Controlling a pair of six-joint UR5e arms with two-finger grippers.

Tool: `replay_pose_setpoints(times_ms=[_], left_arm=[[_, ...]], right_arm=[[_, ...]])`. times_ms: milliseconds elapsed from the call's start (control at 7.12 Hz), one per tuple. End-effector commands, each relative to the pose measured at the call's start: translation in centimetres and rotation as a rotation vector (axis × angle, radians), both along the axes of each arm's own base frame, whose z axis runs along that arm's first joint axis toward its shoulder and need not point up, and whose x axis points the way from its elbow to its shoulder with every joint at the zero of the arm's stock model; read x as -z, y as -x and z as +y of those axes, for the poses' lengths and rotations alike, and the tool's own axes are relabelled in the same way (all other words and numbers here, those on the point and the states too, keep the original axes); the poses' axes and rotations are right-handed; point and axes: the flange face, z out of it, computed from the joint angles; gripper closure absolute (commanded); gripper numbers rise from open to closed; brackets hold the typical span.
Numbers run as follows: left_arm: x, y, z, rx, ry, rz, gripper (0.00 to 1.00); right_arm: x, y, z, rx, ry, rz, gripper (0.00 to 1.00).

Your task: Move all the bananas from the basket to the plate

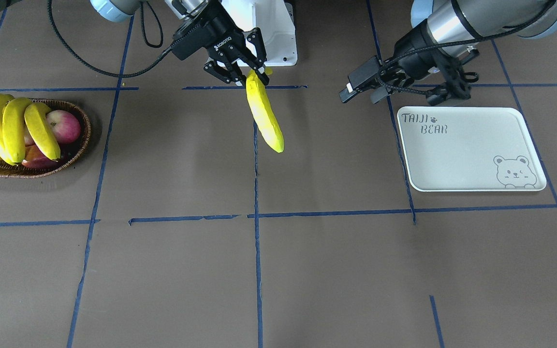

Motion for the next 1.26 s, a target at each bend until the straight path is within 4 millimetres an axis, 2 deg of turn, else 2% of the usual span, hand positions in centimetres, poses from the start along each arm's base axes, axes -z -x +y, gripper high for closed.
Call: replay_pose_setpoints(times_ms=[0, 140, 281, 421, 702, 842, 1123], left_arm=[[3.0, -4.1, 1.0, 0.096, 0.137, 0.015, 0.01], [3.7, -6.1, 2.0, 0.12, 0.182, 0.019, 0.01], [4.7, -7.4, 2.8, 0.116, 0.194, 0.029, 0.01], [5.5, -8.2, 2.8, 0.112, 0.209, 0.036, 0.01], [6.2, -10.6, 3.7, 0.11, 0.197, 0.034, 0.01], [6.0, -11.6, 3.9, 0.117, 0.195, 0.027, 0.01], [6.0, -12.0, 4.3, 0.111, 0.192, 0.028, 0.01]], right_arm=[[1.4, 1.4, 1.9, -0.072, 0.023, -0.042, 1.0], [1.8, 1.5, 1.8, -0.087, 0.02, -0.046, 1.0], [2.0, 1.7, 1.8, -0.085, 0.02, -0.048, 1.0], [2.1, 1.9, 2.0, -0.081, 0.018, -0.049, 0.99], [2.4, 2.3, 2.3, -0.073, 0.015, -0.05, 0.99], [2.4, 2.4, 2.4, -0.069, 0.01, -0.046, 0.97], [2.6, 2.4, 2.4, -0.069, 0.006, -0.047, 0.96]])
